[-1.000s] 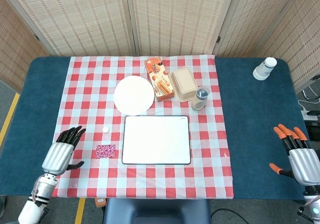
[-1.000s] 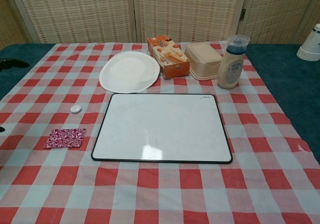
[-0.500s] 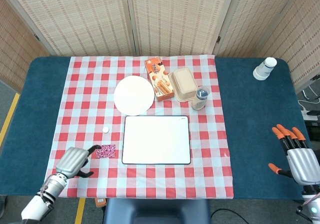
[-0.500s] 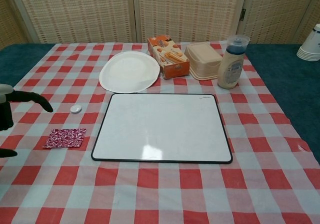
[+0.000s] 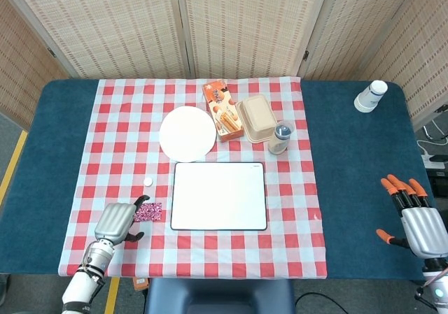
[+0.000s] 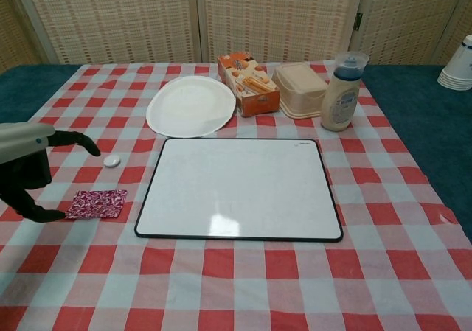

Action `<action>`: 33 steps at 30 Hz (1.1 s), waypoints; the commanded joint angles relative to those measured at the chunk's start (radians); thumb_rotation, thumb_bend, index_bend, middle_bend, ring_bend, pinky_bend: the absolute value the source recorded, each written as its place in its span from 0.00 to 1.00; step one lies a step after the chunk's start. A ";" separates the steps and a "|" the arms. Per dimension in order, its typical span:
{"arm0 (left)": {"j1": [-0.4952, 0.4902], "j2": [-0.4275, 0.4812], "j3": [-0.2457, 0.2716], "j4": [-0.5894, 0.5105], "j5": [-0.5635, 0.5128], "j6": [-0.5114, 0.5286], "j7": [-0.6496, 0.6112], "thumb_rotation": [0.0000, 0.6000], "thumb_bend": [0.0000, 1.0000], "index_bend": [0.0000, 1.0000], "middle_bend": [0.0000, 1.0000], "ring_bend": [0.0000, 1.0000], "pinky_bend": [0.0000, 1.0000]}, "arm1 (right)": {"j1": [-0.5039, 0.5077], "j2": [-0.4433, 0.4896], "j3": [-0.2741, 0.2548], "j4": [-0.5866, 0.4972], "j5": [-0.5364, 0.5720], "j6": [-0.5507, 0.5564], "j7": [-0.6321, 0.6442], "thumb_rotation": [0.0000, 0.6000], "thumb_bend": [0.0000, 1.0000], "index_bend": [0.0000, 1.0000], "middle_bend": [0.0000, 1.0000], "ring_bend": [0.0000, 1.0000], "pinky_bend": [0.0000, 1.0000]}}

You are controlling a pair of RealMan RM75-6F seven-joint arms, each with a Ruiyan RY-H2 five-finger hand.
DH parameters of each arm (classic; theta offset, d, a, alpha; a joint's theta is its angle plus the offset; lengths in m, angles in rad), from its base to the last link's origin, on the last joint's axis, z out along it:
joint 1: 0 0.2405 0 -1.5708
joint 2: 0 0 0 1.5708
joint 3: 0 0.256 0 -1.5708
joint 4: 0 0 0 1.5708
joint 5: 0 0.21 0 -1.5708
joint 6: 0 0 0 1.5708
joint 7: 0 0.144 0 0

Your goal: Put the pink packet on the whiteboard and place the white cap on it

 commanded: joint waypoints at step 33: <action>0.003 -0.188 -0.017 0.222 -0.025 0.025 -0.025 1.00 0.25 0.39 1.00 1.00 1.00 | 0.005 0.005 0.002 0.005 0.005 -0.009 0.017 1.00 0.00 0.07 0.03 0.00 0.05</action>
